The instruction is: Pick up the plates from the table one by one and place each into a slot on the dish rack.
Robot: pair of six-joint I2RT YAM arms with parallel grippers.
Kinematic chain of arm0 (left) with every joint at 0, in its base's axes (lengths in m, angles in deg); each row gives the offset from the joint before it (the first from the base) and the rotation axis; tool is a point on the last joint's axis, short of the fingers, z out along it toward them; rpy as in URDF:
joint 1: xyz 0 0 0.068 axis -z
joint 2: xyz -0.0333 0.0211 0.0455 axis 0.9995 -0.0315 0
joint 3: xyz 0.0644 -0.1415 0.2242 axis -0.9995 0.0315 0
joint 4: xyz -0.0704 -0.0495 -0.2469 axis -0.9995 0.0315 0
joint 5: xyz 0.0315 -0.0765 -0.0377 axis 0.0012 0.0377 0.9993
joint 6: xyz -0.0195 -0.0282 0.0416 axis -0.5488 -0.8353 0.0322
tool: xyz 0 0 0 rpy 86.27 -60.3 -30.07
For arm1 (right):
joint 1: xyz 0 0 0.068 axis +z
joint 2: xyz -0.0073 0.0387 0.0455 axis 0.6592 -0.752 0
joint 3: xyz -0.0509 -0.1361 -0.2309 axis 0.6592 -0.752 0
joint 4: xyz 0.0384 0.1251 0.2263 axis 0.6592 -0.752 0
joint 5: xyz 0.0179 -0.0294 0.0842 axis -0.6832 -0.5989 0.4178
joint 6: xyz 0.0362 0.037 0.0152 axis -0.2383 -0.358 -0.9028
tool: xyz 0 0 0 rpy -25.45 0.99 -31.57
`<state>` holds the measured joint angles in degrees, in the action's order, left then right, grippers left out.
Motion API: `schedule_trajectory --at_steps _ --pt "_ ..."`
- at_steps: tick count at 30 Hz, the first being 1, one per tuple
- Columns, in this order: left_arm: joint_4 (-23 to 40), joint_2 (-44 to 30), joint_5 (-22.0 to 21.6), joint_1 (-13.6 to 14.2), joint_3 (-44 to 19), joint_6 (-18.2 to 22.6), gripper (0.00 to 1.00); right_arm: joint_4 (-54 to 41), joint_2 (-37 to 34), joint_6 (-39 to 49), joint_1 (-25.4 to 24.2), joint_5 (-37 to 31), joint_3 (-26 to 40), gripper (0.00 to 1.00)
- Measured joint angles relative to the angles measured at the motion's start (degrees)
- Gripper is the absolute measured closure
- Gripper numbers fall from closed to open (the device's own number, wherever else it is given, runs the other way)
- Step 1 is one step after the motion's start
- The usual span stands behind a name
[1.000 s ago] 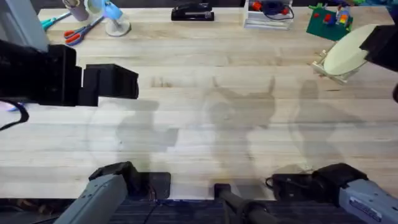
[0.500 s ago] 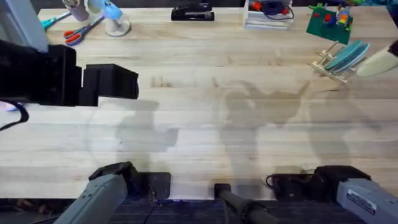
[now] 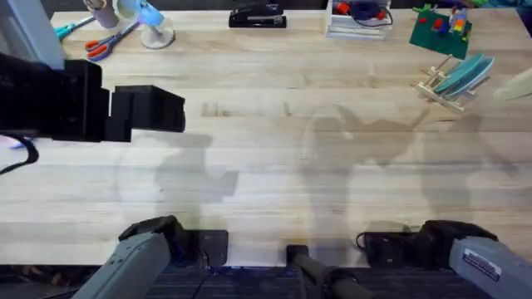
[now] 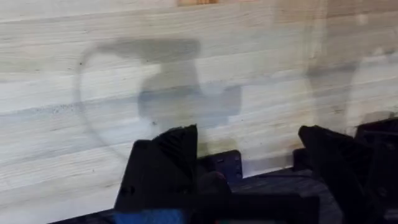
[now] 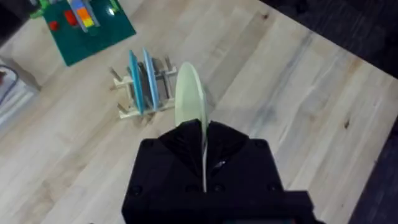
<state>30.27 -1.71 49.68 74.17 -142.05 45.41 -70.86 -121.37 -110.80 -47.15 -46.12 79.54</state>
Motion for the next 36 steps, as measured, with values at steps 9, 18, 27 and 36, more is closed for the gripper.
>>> schedule_trajectory --at_steps 9,18,27,36 --pt "0.0 0.0 0.0 0.0 0.0 0.0 0.008 1.8 0.0 1.6 -0.3 0.0 0.0 0.972" --pt "0.0 0.0 0.0 0.0 0.0 0.0 0.008 1.9 0.0 2.1 -0.7 0.0 0.0 0.972" --pt "0.0 0.0 0.0 0.0 0.0 0.0 0.008 3.0 -1.4 2.3 -1.2 -0.4 0.0 0.972" --pt "0.0 0.0 0.0 0.0 0.0 0.0 0.007 4.4 -2.8 3.4 -1.4 -0.5 0.0 0.972"
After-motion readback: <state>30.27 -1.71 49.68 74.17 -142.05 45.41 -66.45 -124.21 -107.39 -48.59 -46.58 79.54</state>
